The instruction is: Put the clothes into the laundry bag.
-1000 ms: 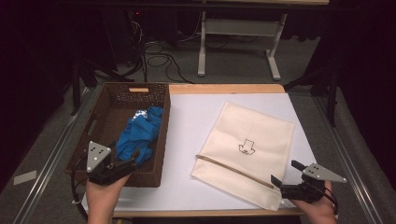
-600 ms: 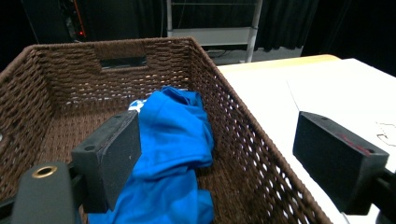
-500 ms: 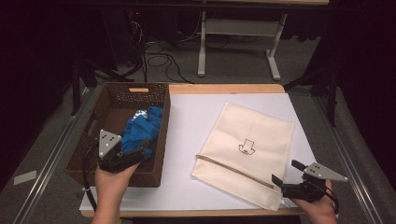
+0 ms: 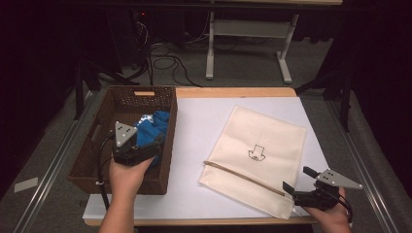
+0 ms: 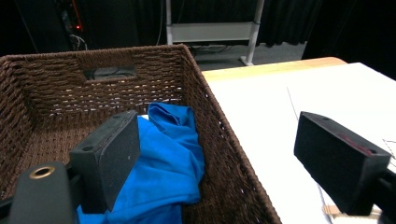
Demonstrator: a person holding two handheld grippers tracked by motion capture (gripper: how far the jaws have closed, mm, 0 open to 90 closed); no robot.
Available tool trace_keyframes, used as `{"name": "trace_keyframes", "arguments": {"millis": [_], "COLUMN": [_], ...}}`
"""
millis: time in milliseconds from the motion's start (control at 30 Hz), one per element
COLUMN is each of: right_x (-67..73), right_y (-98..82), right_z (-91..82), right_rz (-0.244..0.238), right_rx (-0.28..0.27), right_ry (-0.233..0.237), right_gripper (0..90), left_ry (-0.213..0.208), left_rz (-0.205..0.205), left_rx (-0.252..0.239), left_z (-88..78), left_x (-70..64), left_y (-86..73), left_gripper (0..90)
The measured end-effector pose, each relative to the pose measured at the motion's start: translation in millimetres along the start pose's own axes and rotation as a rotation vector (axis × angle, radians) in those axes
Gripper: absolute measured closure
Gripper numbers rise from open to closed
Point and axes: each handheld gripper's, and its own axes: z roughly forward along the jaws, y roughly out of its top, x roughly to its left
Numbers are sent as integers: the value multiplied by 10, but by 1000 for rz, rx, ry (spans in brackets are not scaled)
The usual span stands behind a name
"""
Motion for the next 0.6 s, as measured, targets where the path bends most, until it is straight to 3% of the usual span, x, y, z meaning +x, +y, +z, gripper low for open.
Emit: {"name": "trace_keyframes", "arguments": {"millis": [433, 600], "right_x": [-4, -7], "right_y": [-9, -5], "right_z": [12, 11], "right_rz": [3, 2], "right_rx": [4, 2], "right_ry": [10, 7], "right_gripper": [5, 5], "left_ry": [4, 16], "left_rz": [-39, -29], "left_rx": [9, 22], "left_z": [190, 282], "left_x": [65, 96], "left_y": [114, 171], "left_gripper": [153, 154]}}
